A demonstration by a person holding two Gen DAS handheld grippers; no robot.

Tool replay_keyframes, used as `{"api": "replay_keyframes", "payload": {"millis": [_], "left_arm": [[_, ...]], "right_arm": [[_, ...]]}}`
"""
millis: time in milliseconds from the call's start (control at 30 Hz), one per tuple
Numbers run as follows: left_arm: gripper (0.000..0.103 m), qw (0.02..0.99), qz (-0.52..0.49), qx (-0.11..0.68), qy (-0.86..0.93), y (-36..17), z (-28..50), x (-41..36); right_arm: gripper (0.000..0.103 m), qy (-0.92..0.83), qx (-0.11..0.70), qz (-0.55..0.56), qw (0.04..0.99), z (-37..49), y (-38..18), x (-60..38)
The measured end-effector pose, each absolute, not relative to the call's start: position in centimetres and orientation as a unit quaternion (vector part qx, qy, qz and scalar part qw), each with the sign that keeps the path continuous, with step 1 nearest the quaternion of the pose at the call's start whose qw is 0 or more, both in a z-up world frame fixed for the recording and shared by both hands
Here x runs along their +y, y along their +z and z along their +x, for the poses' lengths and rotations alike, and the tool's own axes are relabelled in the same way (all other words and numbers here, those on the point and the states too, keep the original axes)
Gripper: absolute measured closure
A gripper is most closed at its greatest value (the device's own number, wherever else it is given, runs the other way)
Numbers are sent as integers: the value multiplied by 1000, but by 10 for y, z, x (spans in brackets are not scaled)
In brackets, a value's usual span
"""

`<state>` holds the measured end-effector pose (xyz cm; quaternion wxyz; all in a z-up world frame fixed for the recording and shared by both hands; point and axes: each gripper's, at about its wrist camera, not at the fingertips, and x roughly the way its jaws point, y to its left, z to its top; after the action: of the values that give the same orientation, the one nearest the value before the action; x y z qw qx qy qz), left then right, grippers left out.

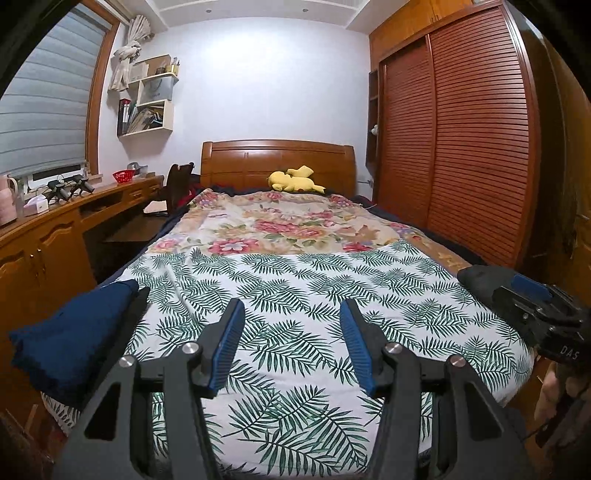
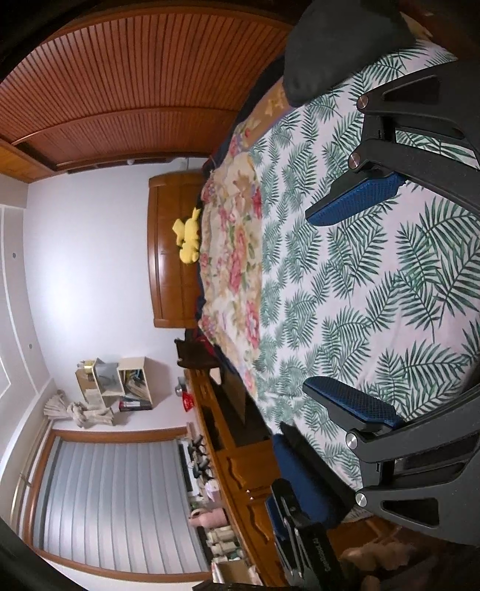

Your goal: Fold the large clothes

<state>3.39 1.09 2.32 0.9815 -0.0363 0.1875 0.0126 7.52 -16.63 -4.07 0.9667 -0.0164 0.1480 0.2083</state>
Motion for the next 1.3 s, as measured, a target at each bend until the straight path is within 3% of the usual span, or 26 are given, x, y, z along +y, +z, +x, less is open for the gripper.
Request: {"api": "replay_keyframes", "payload": {"millis": [1300], "left_arm": [[50, 981, -35, 191, 7, 22, 30, 6]], "right_arm": [[18, 208, 150, -14, 967, 75, -40, -168]]}}
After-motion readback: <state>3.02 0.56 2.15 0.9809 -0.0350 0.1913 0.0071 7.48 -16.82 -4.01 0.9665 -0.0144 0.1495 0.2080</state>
